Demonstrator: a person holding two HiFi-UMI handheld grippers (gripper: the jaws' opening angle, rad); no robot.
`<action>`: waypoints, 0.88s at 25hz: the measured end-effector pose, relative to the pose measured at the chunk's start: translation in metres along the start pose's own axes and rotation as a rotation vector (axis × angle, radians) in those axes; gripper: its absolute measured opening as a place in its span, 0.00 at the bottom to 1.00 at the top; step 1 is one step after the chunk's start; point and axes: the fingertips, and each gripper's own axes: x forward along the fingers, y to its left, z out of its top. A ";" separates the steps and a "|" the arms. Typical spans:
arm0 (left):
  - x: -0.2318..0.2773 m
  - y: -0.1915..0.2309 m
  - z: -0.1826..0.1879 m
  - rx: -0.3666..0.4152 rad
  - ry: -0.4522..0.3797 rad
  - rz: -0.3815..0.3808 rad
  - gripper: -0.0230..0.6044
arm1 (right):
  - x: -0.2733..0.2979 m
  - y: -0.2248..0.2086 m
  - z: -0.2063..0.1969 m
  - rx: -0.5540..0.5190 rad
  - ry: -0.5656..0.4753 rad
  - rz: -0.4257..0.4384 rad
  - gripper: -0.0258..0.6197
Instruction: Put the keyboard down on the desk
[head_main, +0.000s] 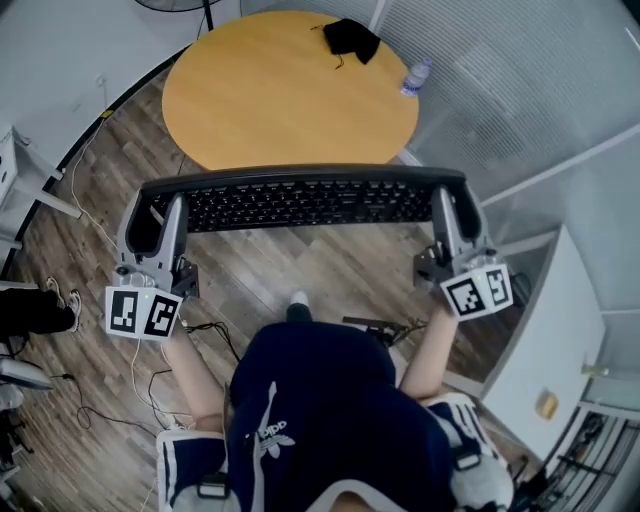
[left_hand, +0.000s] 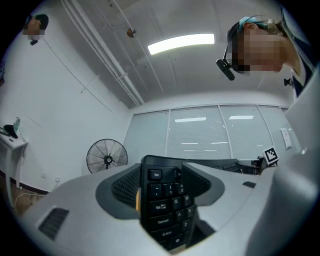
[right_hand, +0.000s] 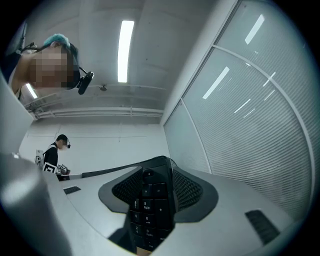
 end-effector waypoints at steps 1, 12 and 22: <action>-0.001 0.000 0.000 -0.001 -0.002 0.006 0.45 | 0.001 -0.001 0.000 0.003 -0.001 0.004 0.32; -0.009 -0.005 0.009 0.026 -0.009 0.071 0.45 | 0.012 -0.005 -0.005 0.041 0.000 0.052 0.32; -0.004 0.000 0.008 0.036 -0.042 0.048 0.45 | 0.012 -0.005 -0.006 0.027 -0.033 0.050 0.32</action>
